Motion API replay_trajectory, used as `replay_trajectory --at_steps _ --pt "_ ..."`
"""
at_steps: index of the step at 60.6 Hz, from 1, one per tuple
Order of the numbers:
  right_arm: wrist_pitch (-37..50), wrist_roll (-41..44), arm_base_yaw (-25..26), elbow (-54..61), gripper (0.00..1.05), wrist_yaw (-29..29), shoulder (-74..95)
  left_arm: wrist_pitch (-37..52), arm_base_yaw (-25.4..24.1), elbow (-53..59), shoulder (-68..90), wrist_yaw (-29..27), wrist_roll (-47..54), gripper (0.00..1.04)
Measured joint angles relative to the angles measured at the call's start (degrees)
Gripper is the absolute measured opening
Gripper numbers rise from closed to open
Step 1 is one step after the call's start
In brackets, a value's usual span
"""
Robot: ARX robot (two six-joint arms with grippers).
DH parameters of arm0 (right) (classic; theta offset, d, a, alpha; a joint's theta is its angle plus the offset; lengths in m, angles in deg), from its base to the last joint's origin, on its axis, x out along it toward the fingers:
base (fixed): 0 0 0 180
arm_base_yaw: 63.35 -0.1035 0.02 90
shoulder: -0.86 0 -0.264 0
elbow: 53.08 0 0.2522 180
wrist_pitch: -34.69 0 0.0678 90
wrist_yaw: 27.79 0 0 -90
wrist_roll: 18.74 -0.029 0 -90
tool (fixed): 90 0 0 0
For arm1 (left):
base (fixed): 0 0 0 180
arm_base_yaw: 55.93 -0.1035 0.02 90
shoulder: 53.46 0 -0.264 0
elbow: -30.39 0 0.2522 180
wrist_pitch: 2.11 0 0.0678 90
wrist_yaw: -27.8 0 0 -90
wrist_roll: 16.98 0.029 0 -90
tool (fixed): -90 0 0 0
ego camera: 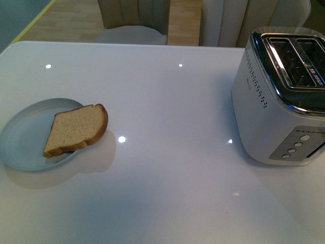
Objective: Left arm holds plate, right arm toasts bread
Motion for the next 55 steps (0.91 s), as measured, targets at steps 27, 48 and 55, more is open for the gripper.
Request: replay_trajectory --at_steps 27,48,55 --pt "0.00 0.00 0.00 0.00 0.96 -0.02 0.00 10.36 -4.04 -16.55 42.99 -5.90 10.97 0.98" --pt "0.00 0.00 0.00 0.00 0.96 0.00 0.00 13.40 -5.16 -25.94 61.72 -8.17 15.78 0.98" --pt "0.00 0.00 0.00 0.00 0.96 -0.02 0.00 13.66 -4.70 -27.63 64.96 -9.14 16.79 0.98"
